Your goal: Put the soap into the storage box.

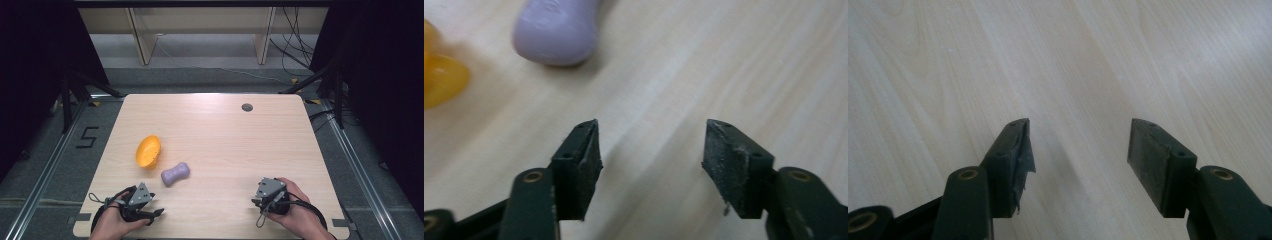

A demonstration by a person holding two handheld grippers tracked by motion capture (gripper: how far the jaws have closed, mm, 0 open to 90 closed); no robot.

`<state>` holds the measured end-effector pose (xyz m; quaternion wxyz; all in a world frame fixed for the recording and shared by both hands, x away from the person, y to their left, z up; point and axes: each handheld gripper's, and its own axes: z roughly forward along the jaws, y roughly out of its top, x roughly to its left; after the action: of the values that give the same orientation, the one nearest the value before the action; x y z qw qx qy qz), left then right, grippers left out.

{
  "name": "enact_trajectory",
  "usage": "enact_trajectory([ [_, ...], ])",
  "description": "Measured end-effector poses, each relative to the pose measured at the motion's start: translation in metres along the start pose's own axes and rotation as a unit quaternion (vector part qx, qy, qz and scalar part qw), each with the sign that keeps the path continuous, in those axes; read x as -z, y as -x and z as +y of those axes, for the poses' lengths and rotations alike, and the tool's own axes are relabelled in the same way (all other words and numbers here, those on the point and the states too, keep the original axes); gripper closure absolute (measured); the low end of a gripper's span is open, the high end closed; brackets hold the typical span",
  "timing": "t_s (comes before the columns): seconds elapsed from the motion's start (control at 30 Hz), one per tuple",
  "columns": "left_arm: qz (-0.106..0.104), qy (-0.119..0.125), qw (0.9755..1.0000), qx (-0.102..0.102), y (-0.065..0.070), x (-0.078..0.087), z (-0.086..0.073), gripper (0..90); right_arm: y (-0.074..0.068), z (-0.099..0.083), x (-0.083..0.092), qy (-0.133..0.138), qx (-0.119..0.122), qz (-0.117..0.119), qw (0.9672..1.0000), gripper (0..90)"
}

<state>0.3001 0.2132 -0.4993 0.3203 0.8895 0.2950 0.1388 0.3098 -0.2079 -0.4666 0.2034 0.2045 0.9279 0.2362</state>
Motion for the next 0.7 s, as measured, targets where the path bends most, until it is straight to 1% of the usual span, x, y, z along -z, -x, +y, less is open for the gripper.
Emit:
enact_trajectory([
  [0.03,0.002,0.003,1.0,0.002,-0.001,0.001,0.002,42.3,0.001,0.0,-0.001,-0.002,0.004,-0.005,1.0,43.0],
  [0.07,0.004,0.004,1.0,0.004,-0.003,0.002,0.005,47.2,0.0,0.0,-0.002,-0.001,0.004,-0.002,1.0,42.9],
  [0.1,0.004,0.004,1.0,0.007,-0.003,0.003,0.007,47.2,0.0,0.0,-0.002,-0.001,0.004,-0.002,1.0,42.9],
  [0.13,0.007,0.002,0.9999,0.01,-0.003,0.003,0.009,48.6,0.0,0.0,-0.002,-0.001,0.006,0.005,1.0,42.8],
  [0.17,0.006,-0.003,0.9999,0.009,-0.004,0.003,0.011,50.4,0.0,0.0,-0.001,-0.002,0.01,-0.007,0.9999,42.7],
  [0.2,0.009,-0.003,0.9999,0.011,-0.004,0.004,0.012,52.4,-0.001,0.0,-0.001,-0.004,0.008,-0.002,1.0,42.6],
  [0.23,0.009,-0.003,0.9999,0.012,-0.004,0.005,0.013,52.4,-0.001,0.0,-0.001,-0.004,0.008,-0.002,1.0,42.6],
  [0.27,0.005,-0.005,0.9997,0.023,-0.005,0.006,0.015,52.2,-0.002,0.001,-0.001,-0.003,0.012,-0.009,0.9999,42.5],
  [0.37,0.009,-0.008,0.9995,0.029,-0.007,0.007,0.018,51.4,-0.002,0.001,-0.001,-0.007,0.012,-0.004,0.9999,42.5],
  [0.4,0.009,-0.015,0.9989,0.045,-0.009,0.007,0.021,51.4,-0.002,0.001,-0.001,-0.006,0.014,-0.006,0.9999,42.5],
  [0.43,0.01,-0.02,0.9982,0.055,-0.011,0.008,0.026,49.6,-0.001,0.001,-0.002,-0.002,0.025,-0.001,0.9997,42.5],
  [0.47,0.006,-0.022,0.9984,0.052,-0.012,0.008,0.029,48.1,-0.002,0.001,-0.001,-0.004,0.02,0.004,0.9998,42.5],
  [0.5,0.011,-0.027,0.9984,0.048,-0.014,0.008,0.032,47.4,-0.002,0.001,-0.002,-0.003,0.02,0.002,0.9998,42.5],
  [0.53,0.008,-0.048,0.9978,0.046,-0.016,0.007,0.04,46.8,-0.002,0.001,-0.002,-0.002,0.018,0.005,0.9998,42.5],
  [0.57,0.007,-0.06,0.9972,0.044,-0.017,0.007,0.045,46.0,-0.003,0.001,-0.001,-0.003,0.006,0.005,1.0,42.5],
  [0.6,0.015,-0.065,0.9973,0.031,-0.019,0.006,0.051,45.5,-0.003,0.001,-0.002,-0.004,0.006,0.005,1.0,42.5],
  [0.67,0.016,-0.075,0.9963,0.04,-0.019,0.003,0.061,44.1,-0.003,0.001,-0.002,-0.005,0.007,0.007,0.9999,42.4],
  [0.7,0.014,-0.089,0.9952,0.038,-0.02,0.001,0.07,43.5,-0.004,0.001,-0.002,-0.008,0.006,0.011,0.9999,42.4],
])
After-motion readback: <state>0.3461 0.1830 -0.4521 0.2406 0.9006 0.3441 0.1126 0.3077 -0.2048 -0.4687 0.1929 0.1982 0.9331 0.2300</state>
